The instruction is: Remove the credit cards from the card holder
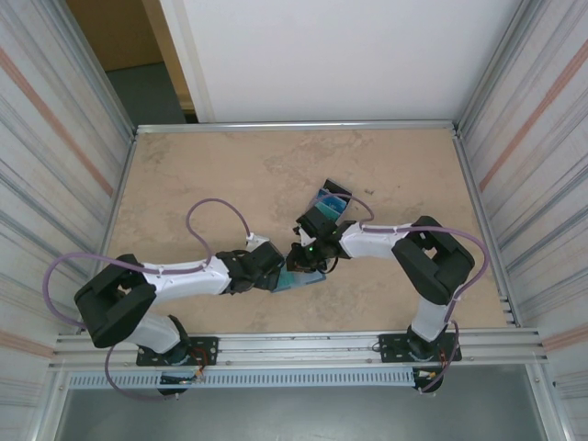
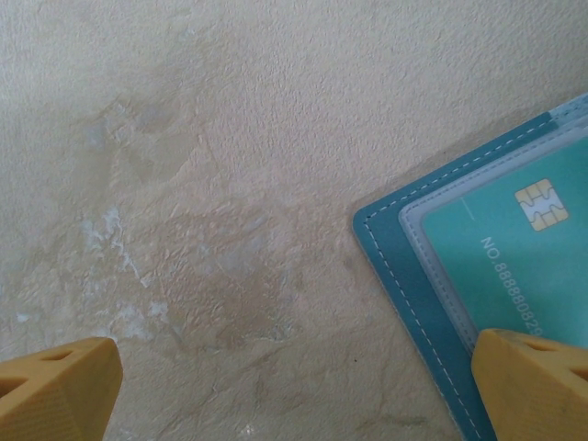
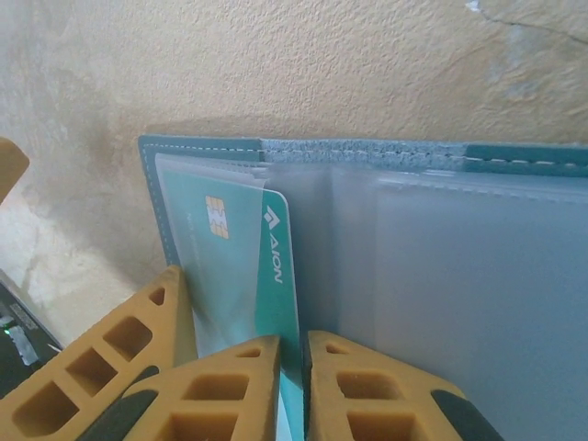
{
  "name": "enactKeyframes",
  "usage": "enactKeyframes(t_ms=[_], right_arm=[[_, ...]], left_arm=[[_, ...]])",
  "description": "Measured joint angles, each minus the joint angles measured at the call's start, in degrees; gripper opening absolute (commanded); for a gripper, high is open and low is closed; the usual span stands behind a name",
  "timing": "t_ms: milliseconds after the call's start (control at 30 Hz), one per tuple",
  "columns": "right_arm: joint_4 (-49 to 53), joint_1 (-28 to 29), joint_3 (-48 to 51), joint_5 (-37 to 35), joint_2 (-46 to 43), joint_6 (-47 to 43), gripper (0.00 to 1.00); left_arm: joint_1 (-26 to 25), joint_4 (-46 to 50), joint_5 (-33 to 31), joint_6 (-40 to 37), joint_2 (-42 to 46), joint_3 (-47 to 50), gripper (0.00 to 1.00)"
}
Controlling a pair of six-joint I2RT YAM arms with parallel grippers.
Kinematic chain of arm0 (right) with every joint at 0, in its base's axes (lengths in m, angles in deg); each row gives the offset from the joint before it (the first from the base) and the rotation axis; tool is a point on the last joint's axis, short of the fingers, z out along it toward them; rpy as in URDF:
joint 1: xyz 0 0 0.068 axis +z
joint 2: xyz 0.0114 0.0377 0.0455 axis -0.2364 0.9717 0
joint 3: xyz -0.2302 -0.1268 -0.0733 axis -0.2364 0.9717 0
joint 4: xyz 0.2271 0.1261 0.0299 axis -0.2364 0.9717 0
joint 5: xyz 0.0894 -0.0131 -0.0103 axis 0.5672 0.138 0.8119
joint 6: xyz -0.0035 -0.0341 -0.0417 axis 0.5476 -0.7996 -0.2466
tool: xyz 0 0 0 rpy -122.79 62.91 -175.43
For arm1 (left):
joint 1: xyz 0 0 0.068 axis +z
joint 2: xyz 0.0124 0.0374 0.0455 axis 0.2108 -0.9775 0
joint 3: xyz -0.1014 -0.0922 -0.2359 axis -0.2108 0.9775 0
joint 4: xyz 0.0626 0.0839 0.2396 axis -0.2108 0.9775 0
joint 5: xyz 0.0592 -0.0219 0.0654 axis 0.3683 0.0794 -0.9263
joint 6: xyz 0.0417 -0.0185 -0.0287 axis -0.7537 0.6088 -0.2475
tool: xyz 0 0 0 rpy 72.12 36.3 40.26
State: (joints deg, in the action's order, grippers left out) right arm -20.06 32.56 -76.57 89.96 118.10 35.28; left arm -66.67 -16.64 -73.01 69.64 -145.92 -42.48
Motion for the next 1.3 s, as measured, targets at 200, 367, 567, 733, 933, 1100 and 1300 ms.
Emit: enactKeyframes(t_ms=[200, 367, 567, 733, 933, 1100, 1300], right_arm=[[-3.8, -1.1, 2.0, 2.9, 0.0, 1.3, 0.12], [-8.7, -2.3, 4.5, 6.0, 0.0, 3.2, 0.11], [-14.4, -3.3, 7.2, 8.9, 0.0, 5.7, 0.11], [-16.8, -3.6, 8.0, 9.9, 0.0, 7.0, 0.09], [-20.1, -4.0, 9.2, 11.3, 0.0, 8.4, 0.11], [-21.7, -4.3, 9.9, 11.9, 0.0, 9.3, 0.13], [-24.0, -4.7, 10.9, 12.5, 0.0, 10.5, 0.16]], left_arm=[[0.0, 0.0, -0.5, 0.0, -0.2, -0.1, 0.99], [0.0, 0.1, -1.0, 0.0, -0.4, -0.2, 0.99], [0.0, 0.2, -1.3, 0.0, -0.5, -0.3, 0.99], [-0.1, 0.3, -1.7, 0.0, -0.5, -0.3, 0.99], [-0.1, 0.5, -2.1, 0.0, -0.5, -0.3, 0.99], [-0.1, 0.5, -2.1, 0.1, -0.5, -0.3, 0.99], [-0.1, 0.5, -2.1, 0.1, -0.5, -0.3, 0.99]])
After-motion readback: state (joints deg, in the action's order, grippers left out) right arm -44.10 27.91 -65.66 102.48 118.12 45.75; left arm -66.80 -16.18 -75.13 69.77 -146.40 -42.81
